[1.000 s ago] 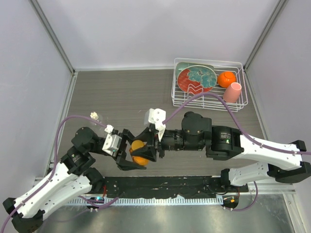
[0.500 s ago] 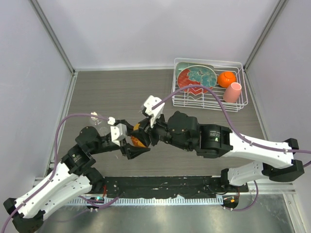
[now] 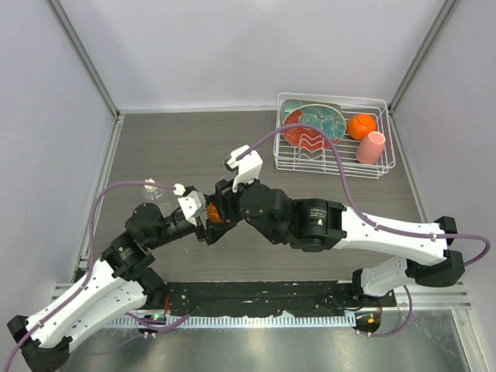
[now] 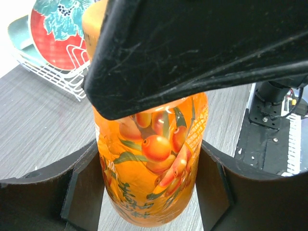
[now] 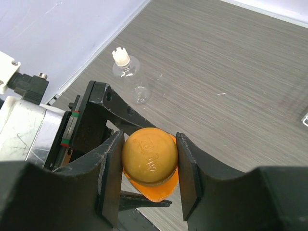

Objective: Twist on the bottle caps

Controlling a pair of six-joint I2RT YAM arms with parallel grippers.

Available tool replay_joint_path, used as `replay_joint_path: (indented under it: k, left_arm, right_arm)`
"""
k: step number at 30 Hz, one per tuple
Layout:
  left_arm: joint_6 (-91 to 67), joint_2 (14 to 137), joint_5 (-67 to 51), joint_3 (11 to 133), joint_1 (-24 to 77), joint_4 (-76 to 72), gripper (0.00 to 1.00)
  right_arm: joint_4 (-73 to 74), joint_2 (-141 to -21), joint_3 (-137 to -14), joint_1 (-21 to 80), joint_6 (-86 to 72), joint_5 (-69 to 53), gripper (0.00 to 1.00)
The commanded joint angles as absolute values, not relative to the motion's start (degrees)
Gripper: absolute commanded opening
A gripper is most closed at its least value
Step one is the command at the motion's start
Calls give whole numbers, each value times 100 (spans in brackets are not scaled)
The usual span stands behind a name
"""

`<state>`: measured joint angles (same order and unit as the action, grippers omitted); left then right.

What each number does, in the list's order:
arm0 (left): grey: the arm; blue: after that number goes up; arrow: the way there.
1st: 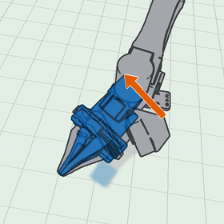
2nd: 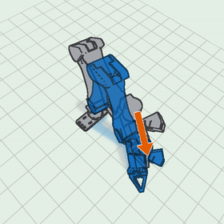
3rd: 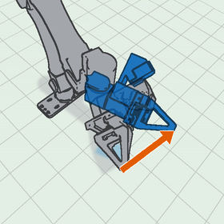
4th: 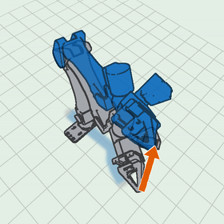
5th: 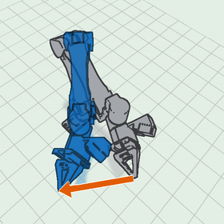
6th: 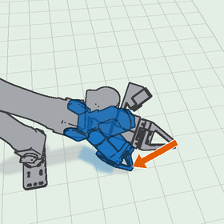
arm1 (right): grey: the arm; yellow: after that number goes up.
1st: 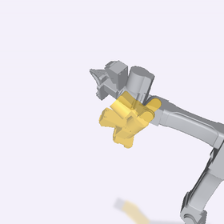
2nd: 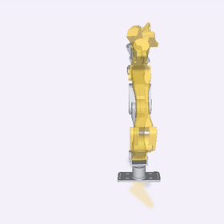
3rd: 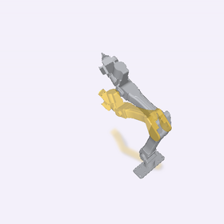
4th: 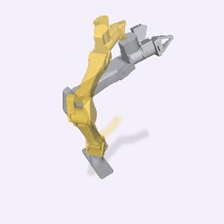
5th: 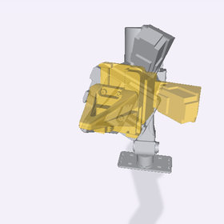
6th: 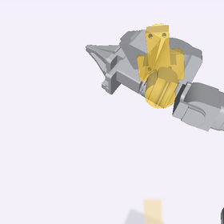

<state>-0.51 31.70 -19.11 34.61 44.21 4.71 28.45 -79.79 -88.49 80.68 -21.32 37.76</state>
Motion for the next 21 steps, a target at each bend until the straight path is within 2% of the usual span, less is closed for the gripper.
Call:
replay_joint_path:
  k: [1,4,6,10,13,19,21]
  left_arm:
    - [-26,2909,-984,3762,4245,-1020,12]
    - [-35,2892,-1019,3727,4228,-984,12]
    - [-44,2865,-1046,3683,4227,-941,12]
    - [-79,2856,-1256,3595,4210,-827,12]
    - [-149,2856,-1353,3560,4210,-739,12]
    - [-167,2865,-1976,3489,4210,-642,12]
    - [-176,2883,-2701,3480,4210,-572,13]
  right_arm:
    - [3903,-8244,-8867,8262,-2417,3990,24]
    - [3841,-8227,-9052,8262,-2268,4078,41]
    - [3779,-8183,-9158,8262,-2102,4122,47]
    - [3604,-8051,-9430,8262,-1786,4070,65]
    - [3533,-7972,-9562,8262,-1635,3947,71]
    - [3481,-7603,-9493,8262,-1398,3561,74]
    - [3454,-7296,-9431,8218,-1065,2772,74]
